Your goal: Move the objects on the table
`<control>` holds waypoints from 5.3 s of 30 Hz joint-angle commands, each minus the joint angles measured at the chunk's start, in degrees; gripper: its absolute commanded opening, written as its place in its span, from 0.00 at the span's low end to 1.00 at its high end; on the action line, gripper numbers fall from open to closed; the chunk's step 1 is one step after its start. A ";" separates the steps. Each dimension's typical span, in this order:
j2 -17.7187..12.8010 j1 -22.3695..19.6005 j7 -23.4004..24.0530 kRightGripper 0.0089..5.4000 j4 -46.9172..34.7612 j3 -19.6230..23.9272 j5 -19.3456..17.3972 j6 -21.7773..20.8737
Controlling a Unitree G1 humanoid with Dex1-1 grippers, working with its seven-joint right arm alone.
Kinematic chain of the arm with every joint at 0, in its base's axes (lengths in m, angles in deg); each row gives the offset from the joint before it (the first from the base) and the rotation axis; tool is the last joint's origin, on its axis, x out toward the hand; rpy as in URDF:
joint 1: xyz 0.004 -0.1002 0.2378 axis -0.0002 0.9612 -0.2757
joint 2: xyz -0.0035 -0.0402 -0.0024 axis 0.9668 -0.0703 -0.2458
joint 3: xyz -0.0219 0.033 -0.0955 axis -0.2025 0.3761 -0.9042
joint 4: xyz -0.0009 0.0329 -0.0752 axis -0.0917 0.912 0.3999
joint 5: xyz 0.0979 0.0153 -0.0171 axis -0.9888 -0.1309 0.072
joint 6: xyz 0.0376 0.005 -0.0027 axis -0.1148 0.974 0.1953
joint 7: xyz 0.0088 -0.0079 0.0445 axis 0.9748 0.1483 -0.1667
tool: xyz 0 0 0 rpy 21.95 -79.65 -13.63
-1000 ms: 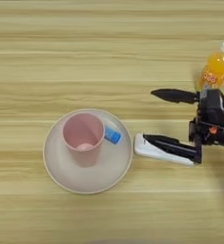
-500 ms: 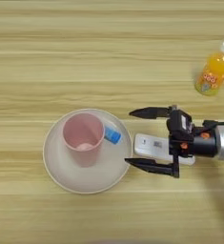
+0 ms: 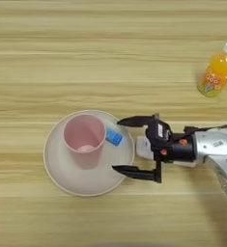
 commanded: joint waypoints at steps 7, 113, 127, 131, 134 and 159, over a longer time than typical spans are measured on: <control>5.11 -6.86 2.87 1.00 3.23 -3.40 2.64 -2.82; 8.24 -31.33 32.54 1.00 30.29 19.87 4.22 -5.45; 7.02 -27.98 28.61 1.00 13.14 20.02 -0.49 2.12; 6.14 -26.09 26.44 1.00 8.21 19.60 -2.47 5.07; 5.22 -23.79 24.23 1.00 4.67 19.15 -3.96 6.83; -2.11 -1.54 12.25 1.00 -18.65 9.46 -10.87 17.48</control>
